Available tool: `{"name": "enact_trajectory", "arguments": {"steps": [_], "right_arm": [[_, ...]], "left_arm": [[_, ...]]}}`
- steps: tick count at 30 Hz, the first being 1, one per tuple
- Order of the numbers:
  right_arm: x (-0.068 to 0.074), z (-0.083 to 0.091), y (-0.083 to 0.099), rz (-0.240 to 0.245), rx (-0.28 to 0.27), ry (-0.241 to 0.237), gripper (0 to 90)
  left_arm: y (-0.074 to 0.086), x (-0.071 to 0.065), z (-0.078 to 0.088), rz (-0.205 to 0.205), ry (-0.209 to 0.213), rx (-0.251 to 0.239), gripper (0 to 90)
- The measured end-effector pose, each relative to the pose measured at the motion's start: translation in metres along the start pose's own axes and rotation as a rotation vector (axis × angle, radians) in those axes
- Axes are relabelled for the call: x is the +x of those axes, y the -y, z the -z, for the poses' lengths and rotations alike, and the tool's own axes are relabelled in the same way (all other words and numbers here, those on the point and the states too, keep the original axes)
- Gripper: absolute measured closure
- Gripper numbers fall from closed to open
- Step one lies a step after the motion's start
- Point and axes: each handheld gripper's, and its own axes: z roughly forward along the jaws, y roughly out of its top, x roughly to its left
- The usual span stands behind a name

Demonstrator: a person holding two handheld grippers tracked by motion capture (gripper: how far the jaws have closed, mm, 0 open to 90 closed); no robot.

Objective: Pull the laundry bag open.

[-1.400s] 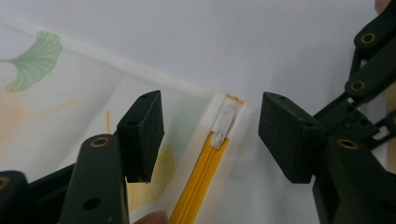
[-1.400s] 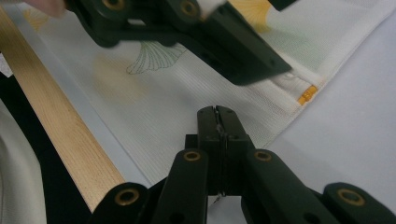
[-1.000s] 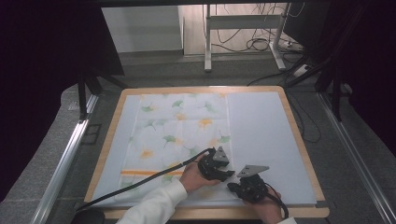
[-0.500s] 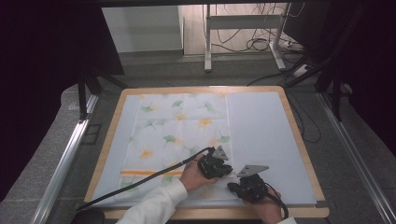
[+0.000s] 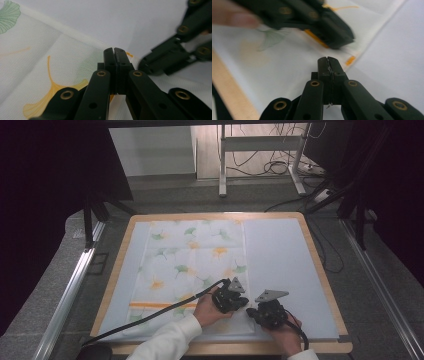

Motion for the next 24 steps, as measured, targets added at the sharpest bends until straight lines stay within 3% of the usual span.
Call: {"name": "enact_trajectory", "arguments": {"steps": [3, 11, 24], "right_arm": [[-0.007, -0.003, -0.001, -0.052, -0.007, -0.016, 89.2], [-0.010, -0.004, 0.000, -0.129, -0.011, -0.034, 89.4], [-0.015, -0.004, 0.001, -0.151, -0.011, -0.060, 89.6]], "left_arm": [[0.000, -0.001, 0.000, -0.010, -0.010, -0.003, 90.0], [0.001, -0.003, 0.002, -0.029, -0.032, 0.005, 90.0], [0.003, -0.004, 0.007, -0.059, -0.057, 0.037, 90.0]]}}
